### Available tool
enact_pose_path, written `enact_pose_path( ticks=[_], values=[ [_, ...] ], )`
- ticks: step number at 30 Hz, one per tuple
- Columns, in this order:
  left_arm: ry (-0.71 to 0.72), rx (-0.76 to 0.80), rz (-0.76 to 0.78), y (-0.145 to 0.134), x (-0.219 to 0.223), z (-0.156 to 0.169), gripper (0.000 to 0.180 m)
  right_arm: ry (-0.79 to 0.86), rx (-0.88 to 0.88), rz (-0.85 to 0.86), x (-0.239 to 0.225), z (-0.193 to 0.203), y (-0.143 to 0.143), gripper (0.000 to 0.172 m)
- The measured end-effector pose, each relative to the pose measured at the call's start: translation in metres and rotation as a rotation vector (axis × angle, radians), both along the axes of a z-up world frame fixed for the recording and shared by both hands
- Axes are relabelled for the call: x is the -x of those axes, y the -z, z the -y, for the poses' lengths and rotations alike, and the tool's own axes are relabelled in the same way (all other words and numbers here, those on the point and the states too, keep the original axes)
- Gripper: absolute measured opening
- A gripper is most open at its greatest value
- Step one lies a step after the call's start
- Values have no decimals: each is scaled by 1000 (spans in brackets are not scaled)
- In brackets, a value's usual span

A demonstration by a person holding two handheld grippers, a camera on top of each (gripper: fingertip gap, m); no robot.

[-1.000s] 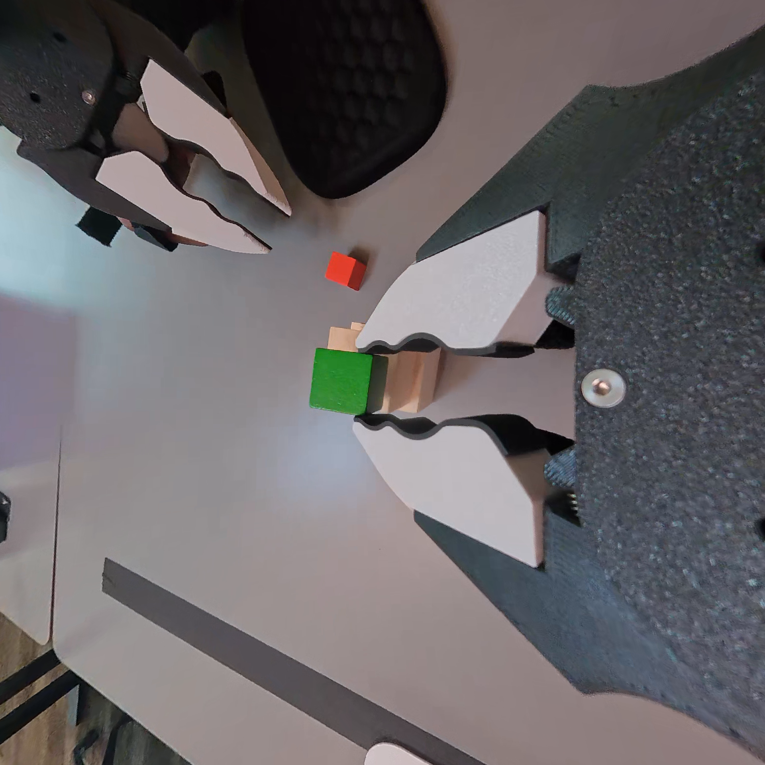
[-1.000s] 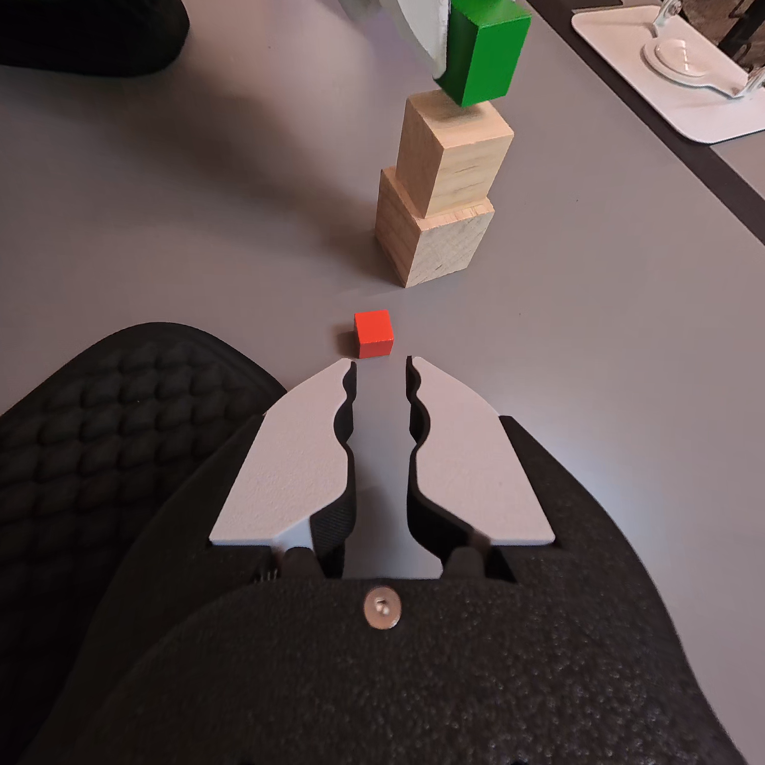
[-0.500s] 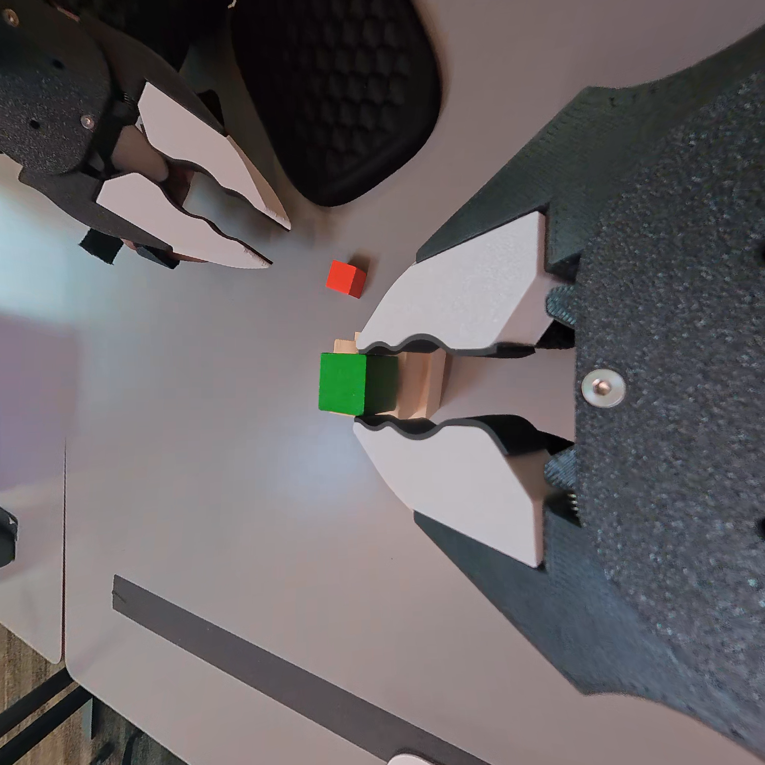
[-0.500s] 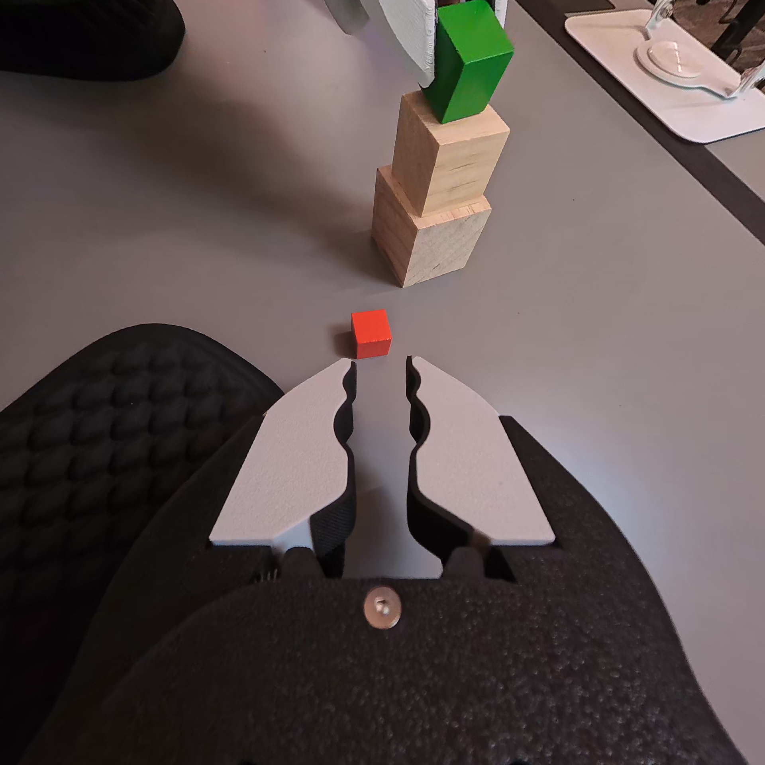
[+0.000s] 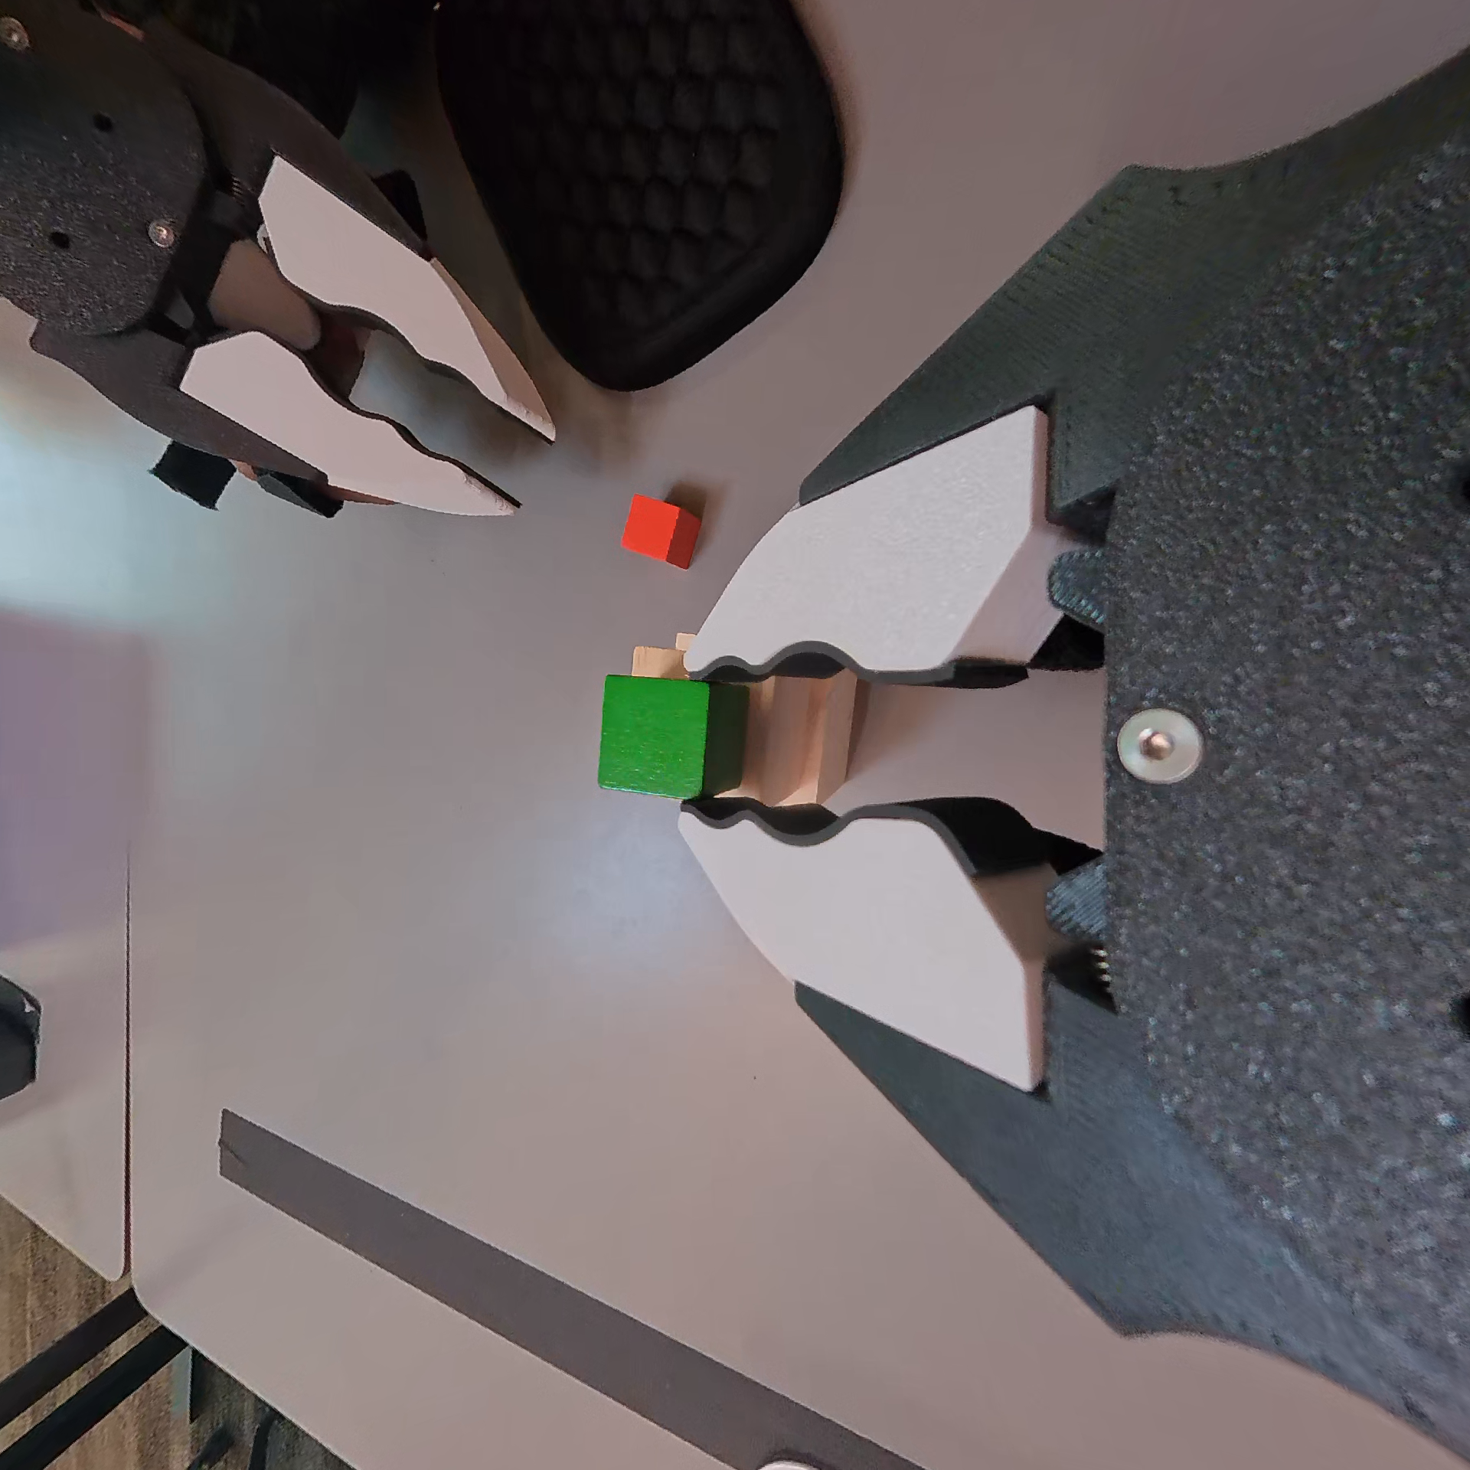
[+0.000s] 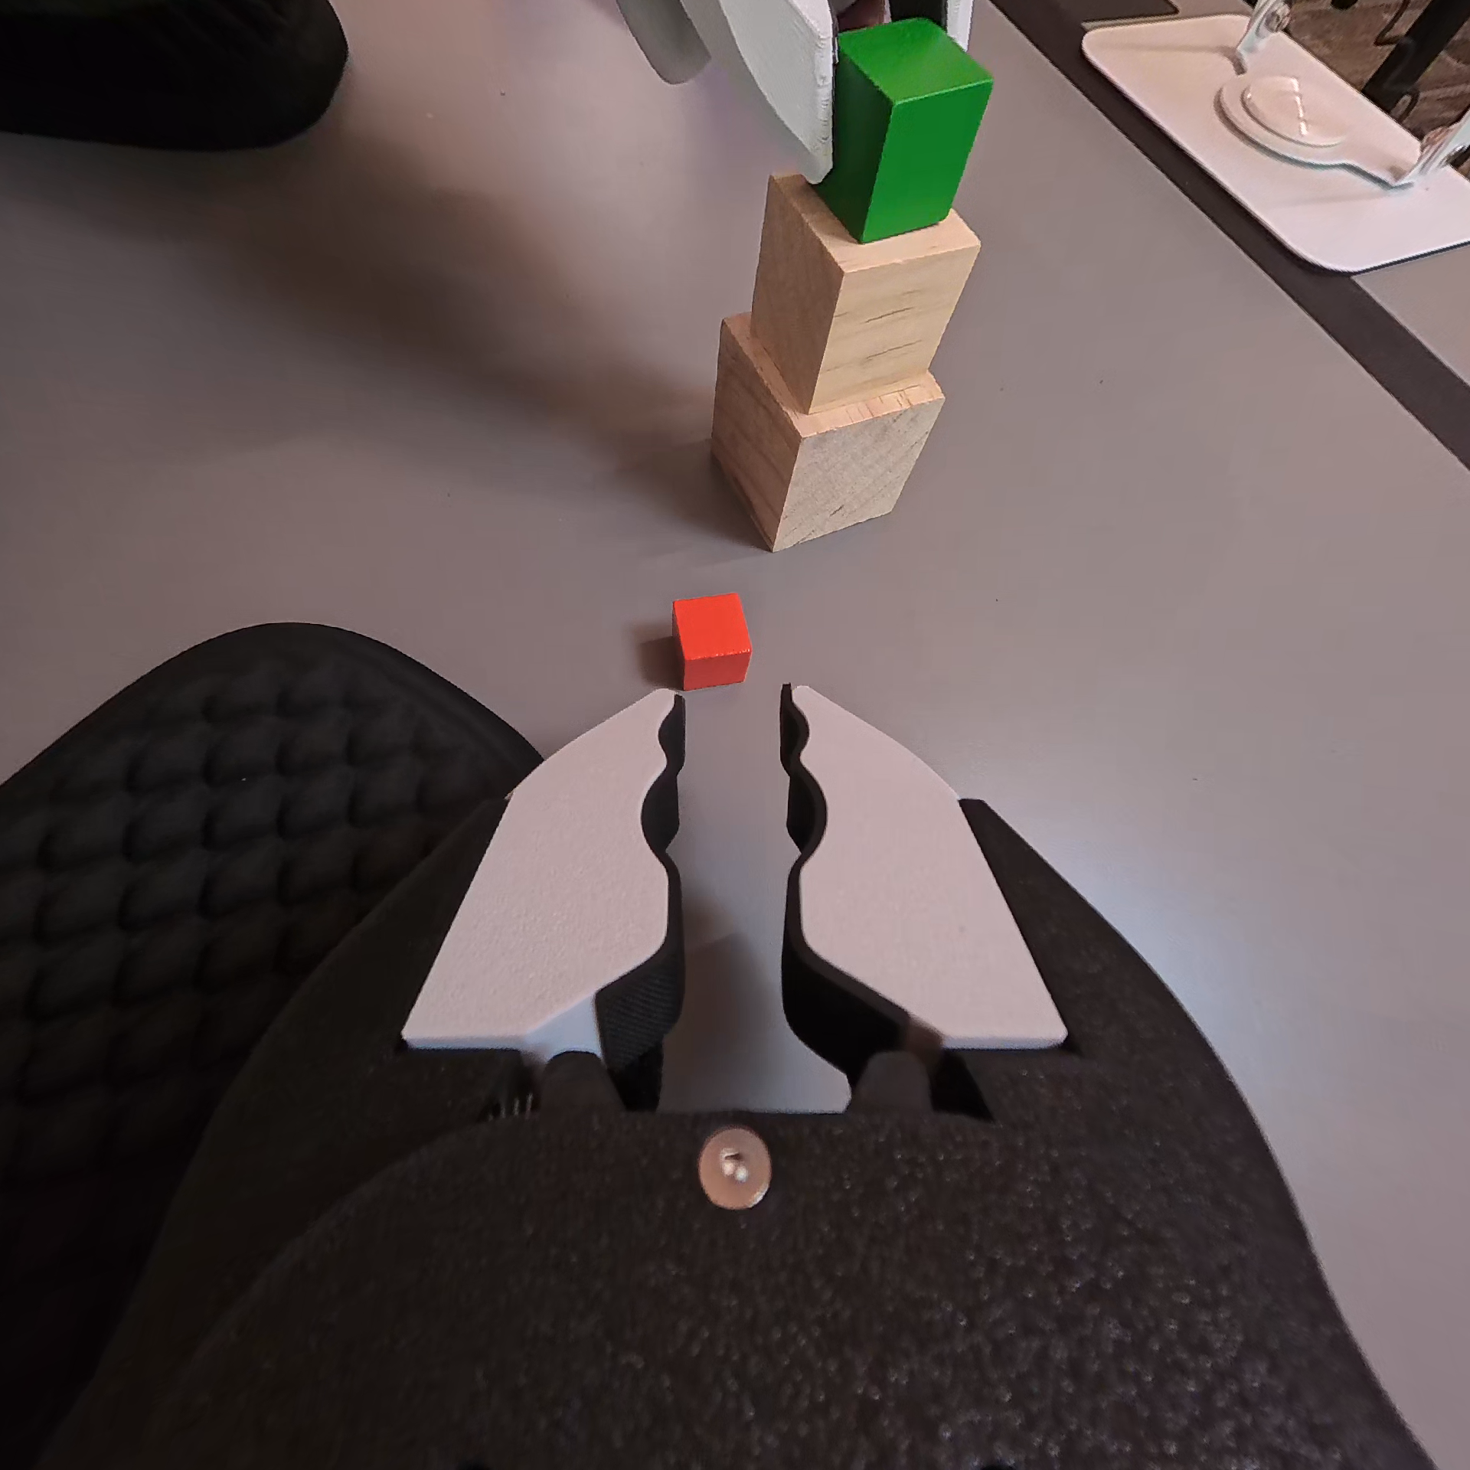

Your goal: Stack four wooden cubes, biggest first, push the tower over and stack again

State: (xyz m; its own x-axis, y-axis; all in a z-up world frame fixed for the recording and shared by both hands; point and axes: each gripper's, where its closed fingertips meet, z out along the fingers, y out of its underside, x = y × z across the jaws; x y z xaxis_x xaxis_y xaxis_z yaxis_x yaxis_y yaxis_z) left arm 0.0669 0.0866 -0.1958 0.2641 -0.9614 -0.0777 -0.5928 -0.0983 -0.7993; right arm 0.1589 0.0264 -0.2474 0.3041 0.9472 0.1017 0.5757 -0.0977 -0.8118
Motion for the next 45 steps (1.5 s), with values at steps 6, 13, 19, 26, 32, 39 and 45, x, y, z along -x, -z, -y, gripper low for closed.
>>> enact_pose_path(
  ticks=[6,13,19,26,32,39,45],
  values=[
    [4,-5,-1,1,1,0,28,2,0,1,1,0,0,23],
    [17,-10,7,2,1,1,30,-3,2,5,3,0,1,23],
    [14,-1,35,-4,5,1,29,-23,7,35,9,-3,3,23],
    [24,-4,42,-3,6,1,28,-51,12,61,20,-7,4,24],
    [20,-9,50,-4,5,1,27,-57,15,82,23,-10,8,26],
    [27,-4,61,-4,6,0,27,-68,30,107,25,-9,14,29],
    [18,-9,110,-18,14,4,32,-85,62,156,30,-7,25,31]
  ],
)
